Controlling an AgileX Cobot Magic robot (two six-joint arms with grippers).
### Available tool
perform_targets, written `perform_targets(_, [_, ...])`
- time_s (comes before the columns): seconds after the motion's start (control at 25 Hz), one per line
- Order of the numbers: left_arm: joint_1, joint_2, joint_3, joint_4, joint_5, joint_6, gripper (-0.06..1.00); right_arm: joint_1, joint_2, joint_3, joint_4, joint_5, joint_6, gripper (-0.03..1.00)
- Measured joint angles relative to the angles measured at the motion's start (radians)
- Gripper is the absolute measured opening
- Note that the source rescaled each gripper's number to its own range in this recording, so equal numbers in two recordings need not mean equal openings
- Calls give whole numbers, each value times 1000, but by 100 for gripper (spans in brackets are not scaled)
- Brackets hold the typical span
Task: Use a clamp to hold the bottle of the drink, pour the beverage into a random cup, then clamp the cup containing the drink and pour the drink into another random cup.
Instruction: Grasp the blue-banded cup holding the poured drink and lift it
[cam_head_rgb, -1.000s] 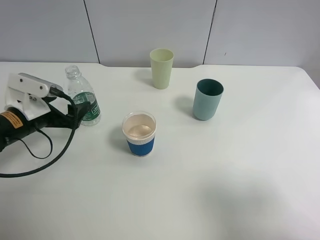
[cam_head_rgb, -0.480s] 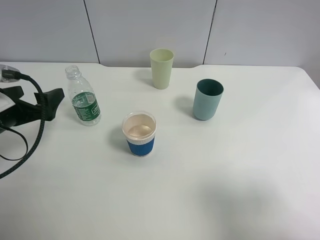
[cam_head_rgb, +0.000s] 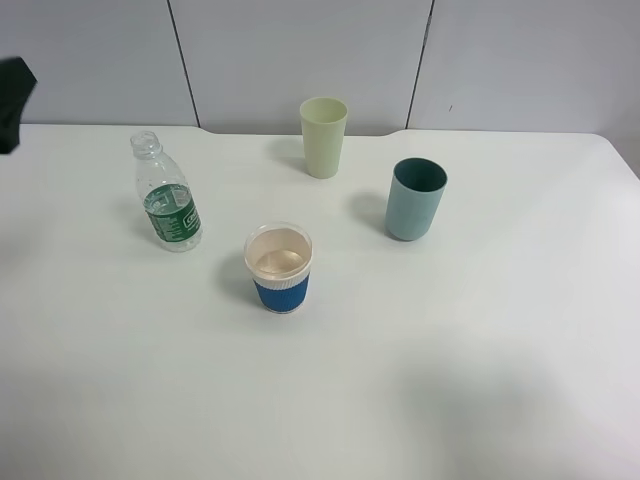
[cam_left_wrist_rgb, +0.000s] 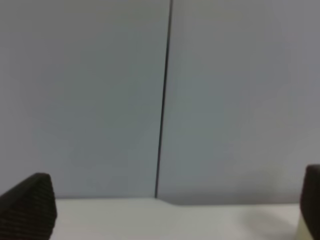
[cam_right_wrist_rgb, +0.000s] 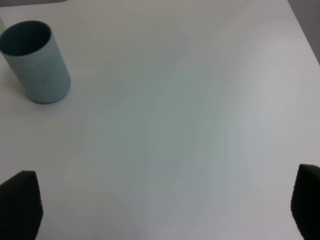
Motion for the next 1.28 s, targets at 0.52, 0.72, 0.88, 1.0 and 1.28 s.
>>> perform_targets(0.52, [0,-367,-464,95,896,9,99,0,0,0,0,0,0,100])
perform_targets(0.72, [0,-482,-527,127,1111,46,99,0,0,0,0,0,0,100])
perform_targets(0.88, [0,-555,-537,119,1290,50,99,0,0,0,0,0,0,100])
perform_targets(1.0, [0,-602,-537,82,1416,50,99,0,0,0,0,0,0,100])
perform_targets(1.28, [0,-706,-526,30,1621,51,99,0,0,0,0,0,0,100])
